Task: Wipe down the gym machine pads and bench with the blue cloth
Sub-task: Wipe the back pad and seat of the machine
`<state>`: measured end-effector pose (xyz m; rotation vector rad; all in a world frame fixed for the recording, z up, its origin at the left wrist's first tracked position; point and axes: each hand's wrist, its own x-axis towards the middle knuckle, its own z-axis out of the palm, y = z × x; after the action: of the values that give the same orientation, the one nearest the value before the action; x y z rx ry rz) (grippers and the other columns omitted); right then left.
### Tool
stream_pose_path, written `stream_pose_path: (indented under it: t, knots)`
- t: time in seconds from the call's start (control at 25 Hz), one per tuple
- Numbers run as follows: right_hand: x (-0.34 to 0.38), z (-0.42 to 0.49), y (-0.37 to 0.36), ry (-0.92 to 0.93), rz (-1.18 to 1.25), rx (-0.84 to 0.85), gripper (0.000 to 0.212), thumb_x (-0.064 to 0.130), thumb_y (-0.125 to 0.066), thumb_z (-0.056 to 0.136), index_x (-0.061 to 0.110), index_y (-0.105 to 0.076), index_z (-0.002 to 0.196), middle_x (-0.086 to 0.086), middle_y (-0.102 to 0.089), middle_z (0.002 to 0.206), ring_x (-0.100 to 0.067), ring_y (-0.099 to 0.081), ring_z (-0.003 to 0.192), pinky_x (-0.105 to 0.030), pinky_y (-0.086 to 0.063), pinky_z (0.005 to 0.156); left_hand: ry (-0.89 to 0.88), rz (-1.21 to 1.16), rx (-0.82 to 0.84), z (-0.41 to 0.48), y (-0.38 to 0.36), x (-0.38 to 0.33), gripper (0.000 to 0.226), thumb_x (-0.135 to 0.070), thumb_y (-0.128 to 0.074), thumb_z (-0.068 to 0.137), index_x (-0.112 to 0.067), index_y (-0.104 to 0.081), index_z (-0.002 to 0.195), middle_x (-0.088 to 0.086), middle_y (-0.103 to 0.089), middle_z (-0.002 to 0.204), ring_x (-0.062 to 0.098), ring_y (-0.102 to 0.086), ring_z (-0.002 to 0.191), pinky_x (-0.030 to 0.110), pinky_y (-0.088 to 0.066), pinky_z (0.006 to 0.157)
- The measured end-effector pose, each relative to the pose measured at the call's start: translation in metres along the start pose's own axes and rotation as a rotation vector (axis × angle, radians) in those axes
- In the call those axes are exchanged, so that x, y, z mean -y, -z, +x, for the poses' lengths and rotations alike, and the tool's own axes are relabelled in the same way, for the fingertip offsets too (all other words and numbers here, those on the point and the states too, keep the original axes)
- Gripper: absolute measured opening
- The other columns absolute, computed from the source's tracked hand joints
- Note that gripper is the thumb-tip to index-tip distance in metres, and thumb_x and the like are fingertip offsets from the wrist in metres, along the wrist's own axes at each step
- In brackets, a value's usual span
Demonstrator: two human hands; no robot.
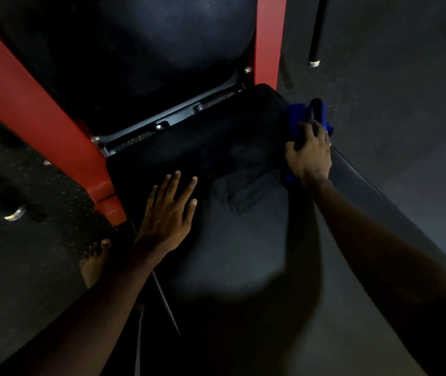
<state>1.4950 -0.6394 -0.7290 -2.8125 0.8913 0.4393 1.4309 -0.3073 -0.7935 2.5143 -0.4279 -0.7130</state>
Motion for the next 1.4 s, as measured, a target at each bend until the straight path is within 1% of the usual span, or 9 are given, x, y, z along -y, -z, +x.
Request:
stream_pose_path:
  t: [0.12, 0.32, 0.48, 0.64, 0.72, 0.92, 1.08, 1.24, 1.4]
  knots:
    - [0.046, -0.012, -0.025, -0.034, 0.006, -0.009, 0.055, 0.027, -0.057, 0.086, 0.019, -0.051, 0.139, -0.009, -0.033, 0.157, -0.041, -0.027, 0.144, -0.055, -0.035, 0.114, 0.008, 0.010, 0.006, -0.006, 0.004, 0.022, 0.056, -0.046, -0.019, 0.100, -0.035, -0.026, 0.155, 0.009, -0.022, 0.163, 0.027, -0.018, 0.151, 0.051, -0.018, 0.120]
    - [0.161, -0.104, -0.094, 0.537, 0.024, 0.312, 0.056, 0.031, -0.058, 0.085, 0.024, -0.054, 0.141, -0.008, -0.039, 0.156, -0.042, -0.025, 0.146, -0.046, -0.026, 0.119, -0.003, 0.004, -0.022, -0.009, 0.004, 0.030, 0.059, -0.039, -0.026, 0.097, -0.017, -0.040, 0.149, 0.014, -0.035, 0.156, 0.030, -0.030, 0.146, 0.050, -0.022, 0.118]
    - [0.193, -0.055, -0.105, 0.872, -0.036, 0.445, 0.053, 0.027, -0.058, 0.084, 0.023, -0.058, 0.137, -0.013, -0.046, 0.150, -0.037, -0.039, 0.140, -0.046, -0.036, 0.114, 0.010, -0.028, -0.031, -0.010, 0.003, 0.032, 0.063, -0.042, -0.024, 0.099, -0.008, -0.037, 0.150, 0.015, -0.034, 0.157, 0.028, -0.027, 0.147, 0.046, -0.018, 0.121]
    - [0.172, 0.012, -0.101, 0.362, -0.028, 0.108, 0.053, 0.030, -0.053, 0.082, 0.019, -0.059, 0.133, -0.012, -0.049, 0.145, -0.037, -0.044, 0.135, -0.041, -0.040, 0.110, -0.007, -0.048, -0.035, -0.012, 0.004, 0.034, 0.061, -0.042, -0.024, 0.100, -0.015, -0.029, 0.155, 0.007, -0.026, 0.162, 0.024, -0.022, 0.150, 0.044, -0.018, 0.121]
    - [0.179, 0.017, -0.100, 0.186, -0.036, 0.081, 0.053, 0.028, -0.055, 0.084, 0.019, -0.056, 0.136, -0.011, -0.044, 0.149, -0.039, -0.035, 0.140, -0.043, -0.034, 0.115, -0.042, -0.086, -0.063, -0.009, 0.006, 0.037, 0.058, -0.039, -0.027, 0.100, -0.014, -0.039, 0.150, 0.009, -0.035, 0.157, 0.025, -0.030, 0.147, 0.044, -0.026, 0.119]
    - [0.225, -0.084, -0.117, 0.484, 0.035, 0.263, 0.054, 0.029, -0.062, 0.084, 0.023, -0.056, 0.137, -0.008, -0.044, 0.150, -0.037, -0.035, 0.141, -0.044, -0.037, 0.114, 0.161, -0.337, -0.291, -0.003, 0.026, 0.053, 0.046, -0.033, -0.030, 0.097, -0.002, -0.061, 0.113, 0.020, -0.059, 0.116, 0.037, -0.056, 0.108, 0.038, -0.040, 0.096]
    - [0.185, -0.114, -0.100, 0.650, 0.002, 0.345, 0.059, 0.029, -0.060, 0.085, 0.029, -0.050, 0.144, -0.005, -0.039, 0.156, -0.036, -0.032, 0.145, -0.046, -0.034, 0.115, 0.197, -0.336, -0.129, -0.018, 0.029, 0.050, 0.054, -0.042, -0.032, 0.097, -0.009, -0.049, 0.137, 0.018, -0.046, 0.141, 0.037, -0.043, 0.131, 0.045, -0.035, 0.109]
    - [0.052, -0.079, -0.031, 0.209, -0.043, 0.019, 0.057, 0.030, -0.056, 0.084, 0.026, -0.052, 0.141, -0.005, -0.040, 0.154, -0.033, -0.042, 0.137, -0.052, -0.041, 0.110, 0.188, -0.081, 0.092, -0.025, 0.012, 0.021, 0.069, -0.054, -0.034, 0.097, -0.021, -0.020, 0.157, 0.017, -0.008, 0.164, 0.038, -0.001, 0.151, 0.053, -0.004, 0.122]
    - [0.007, -0.075, 0.000, -0.133, 0.034, -0.037, 0.058, 0.030, -0.059, 0.088, 0.027, -0.045, 0.145, -0.003, -0.030, 0.159, -0.032, -0.036, 0.141, -0.057, -0.042, 0.109, 0.193, -0.031, 0.114, -0.026, 0.012, 0.021, 0.071, -0.056, -0.032, 0.098, -0.023, -0.013, 0.158, 0.016, -0.002, 0.164, 0.038, 0.004, 0.151, 0.054, -0.001, 0.121]
